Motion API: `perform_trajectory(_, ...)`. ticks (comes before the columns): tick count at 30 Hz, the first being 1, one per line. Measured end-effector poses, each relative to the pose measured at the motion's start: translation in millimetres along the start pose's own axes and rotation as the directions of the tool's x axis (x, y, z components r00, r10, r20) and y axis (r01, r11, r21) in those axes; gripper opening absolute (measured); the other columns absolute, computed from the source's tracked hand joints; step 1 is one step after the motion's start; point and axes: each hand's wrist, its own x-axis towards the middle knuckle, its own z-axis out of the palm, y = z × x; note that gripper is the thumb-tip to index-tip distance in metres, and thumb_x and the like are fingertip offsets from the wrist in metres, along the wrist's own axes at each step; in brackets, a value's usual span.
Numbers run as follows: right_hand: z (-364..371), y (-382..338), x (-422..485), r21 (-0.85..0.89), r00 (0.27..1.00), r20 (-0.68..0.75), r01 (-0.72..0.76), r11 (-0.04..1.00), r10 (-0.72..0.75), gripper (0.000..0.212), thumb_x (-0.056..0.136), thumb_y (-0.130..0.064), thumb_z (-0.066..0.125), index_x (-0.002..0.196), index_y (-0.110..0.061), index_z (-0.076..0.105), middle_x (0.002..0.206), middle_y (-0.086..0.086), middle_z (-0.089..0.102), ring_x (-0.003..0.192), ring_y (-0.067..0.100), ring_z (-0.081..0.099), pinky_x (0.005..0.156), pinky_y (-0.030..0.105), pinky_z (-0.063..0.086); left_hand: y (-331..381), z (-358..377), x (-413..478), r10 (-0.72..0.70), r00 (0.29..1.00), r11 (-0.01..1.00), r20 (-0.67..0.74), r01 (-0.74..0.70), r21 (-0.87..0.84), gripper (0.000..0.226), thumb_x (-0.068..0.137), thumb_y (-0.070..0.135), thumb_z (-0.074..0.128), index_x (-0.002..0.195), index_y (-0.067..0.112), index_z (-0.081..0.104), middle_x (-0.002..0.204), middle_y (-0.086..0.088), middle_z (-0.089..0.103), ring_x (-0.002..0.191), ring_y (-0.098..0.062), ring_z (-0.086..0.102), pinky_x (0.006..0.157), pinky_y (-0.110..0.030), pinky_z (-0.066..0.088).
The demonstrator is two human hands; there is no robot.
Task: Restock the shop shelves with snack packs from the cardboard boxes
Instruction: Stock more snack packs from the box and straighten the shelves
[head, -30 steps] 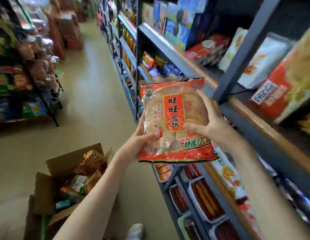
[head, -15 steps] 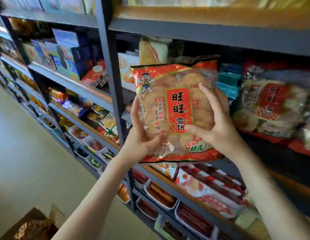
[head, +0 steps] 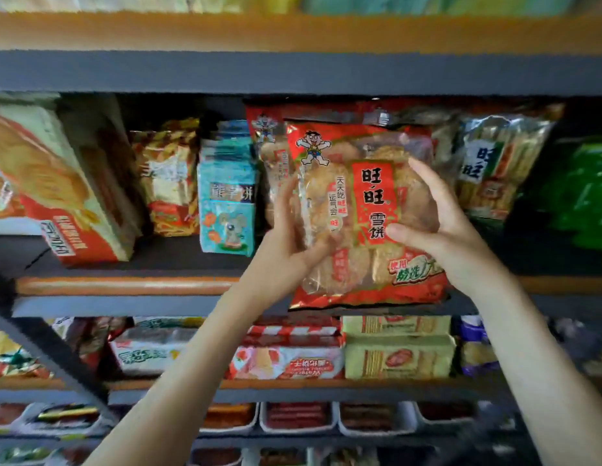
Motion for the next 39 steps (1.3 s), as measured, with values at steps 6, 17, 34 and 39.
perform_trajectory(6,-62,18,23,-0.081,0.989,-0.134,0.049,0.996,-0.06,0.08,0.079,-0.018,0.076,0.133,-0.06,0.035,0.152,-0.02,0.024,0.139,0.009,0.029,0.109,0.049,0.037,8,57,56,0.053,0.998,0.995,0.037,-0.056,0.079,0.091,0.085,0.038,0.067,0.147,0.034,0.001,0.143,-0.008,0.046,0.116,-0.022,0.059,0.096,-0.046,0.051)
perform_trajectory(17,-108,82,60,-0.514,0.998,-0.051,0.001,0.858,-0.032,0.114,0.073,-0.039,0.078,0.145,-0.053,-0.01,0.154,-0.009,-0.032,0.143,0.014,-0.024,0.118,0.049,-0.004,-15,119,118,0.211,0.973,0.693,-0.092,-0.083,0.717,0.093,0.086,0.046,0.061,0.152,0.002,0.01,0.134,-0.021,0.046,0.125,-0.035,0.046,0.101,-0.039,0.04)
perform_trajectory(34,-51,61,31,-0.717,0.905,0.051,0.328,0.615,-0.423,0.099,0.081,-0.021,0.074,0.152,-0.018,0.004,0.158,0.018,0.01,0.146,0.028,0.004,0.119,0.039,-0.002,-25,94,77,0.322,0.947,0.492,0.023,-0.188,0.85,0.053,0.093,0.015,0.055,0.144,0.012,0.042,0.149,-0.019,0.037,0.135,-0.038,0.038,0.107,-0.05,0.035)
perform_trajectory(39,63,46,-24,-0.445,0.824,0.095,0.536,0.717,-0.558,0.062,0.086,-0.006,0.063,0.142,-0.004,0.035,0.141,0.013,0.044,0.133,0.023,0.038,0.111,0.039,0.034,-35,49,-3,0.27,0.938,0.705,-0.217,-0.039,0.708,0.043,0.09,0.012,0.055,0.132,0.006,0.052,0.135,-0.015,0.052,0.122,-0.026,0.047,0.103,-0.026,0.035)
